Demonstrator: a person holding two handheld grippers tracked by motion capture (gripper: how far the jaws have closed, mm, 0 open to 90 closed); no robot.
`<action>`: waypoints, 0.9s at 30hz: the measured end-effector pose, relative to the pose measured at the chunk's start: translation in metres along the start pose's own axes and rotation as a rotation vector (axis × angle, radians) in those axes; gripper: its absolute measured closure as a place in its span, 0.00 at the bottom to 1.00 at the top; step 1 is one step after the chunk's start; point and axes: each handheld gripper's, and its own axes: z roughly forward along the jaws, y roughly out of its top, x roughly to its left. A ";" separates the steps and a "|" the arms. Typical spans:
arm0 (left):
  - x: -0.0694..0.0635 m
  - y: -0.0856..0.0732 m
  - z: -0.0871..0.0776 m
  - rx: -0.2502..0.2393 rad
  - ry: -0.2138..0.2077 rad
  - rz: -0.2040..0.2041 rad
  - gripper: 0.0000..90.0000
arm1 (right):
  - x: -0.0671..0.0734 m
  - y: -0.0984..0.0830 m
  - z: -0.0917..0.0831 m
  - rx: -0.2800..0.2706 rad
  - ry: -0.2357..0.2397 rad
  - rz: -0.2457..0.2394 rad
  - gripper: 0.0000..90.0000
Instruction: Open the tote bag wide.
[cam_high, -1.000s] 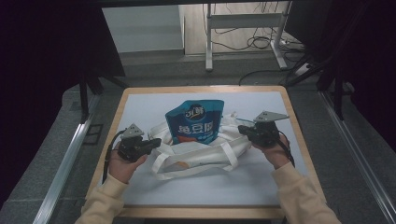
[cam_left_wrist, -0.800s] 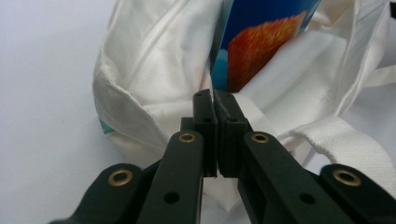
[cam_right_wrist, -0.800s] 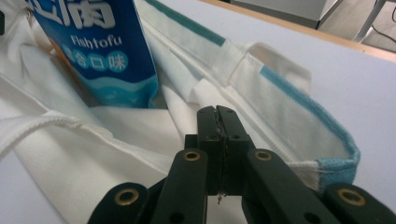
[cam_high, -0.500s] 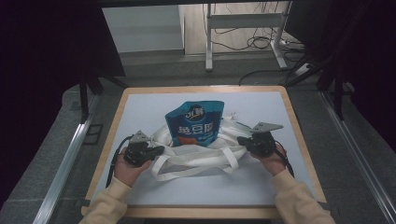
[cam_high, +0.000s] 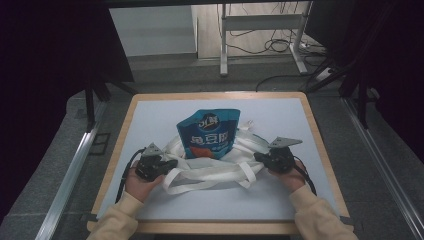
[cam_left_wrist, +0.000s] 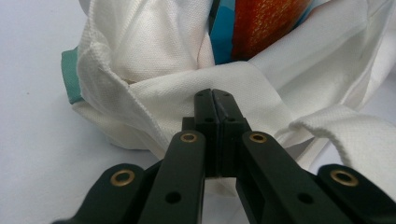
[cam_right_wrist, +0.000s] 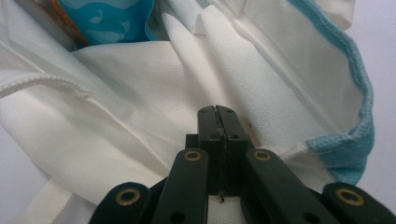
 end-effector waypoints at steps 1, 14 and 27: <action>0.000 0.000 0.000 -0.001 0.002 0.001 0.99 | 0.000 0.000 0.000 -0.003 -0.001 -0.002 0.99; -0.002 0.007 -0.007 -0.029 0.004 0.008 0.99 | 0.005 0.007 -0.007 -0.035 -0.008 -0.011 0.99; 0.011 0.034 -0.004 -0.048 0.059 -0.006 0.99 | 0.033 0.040 -0.014 -0.112 0.050 -0.067 0.99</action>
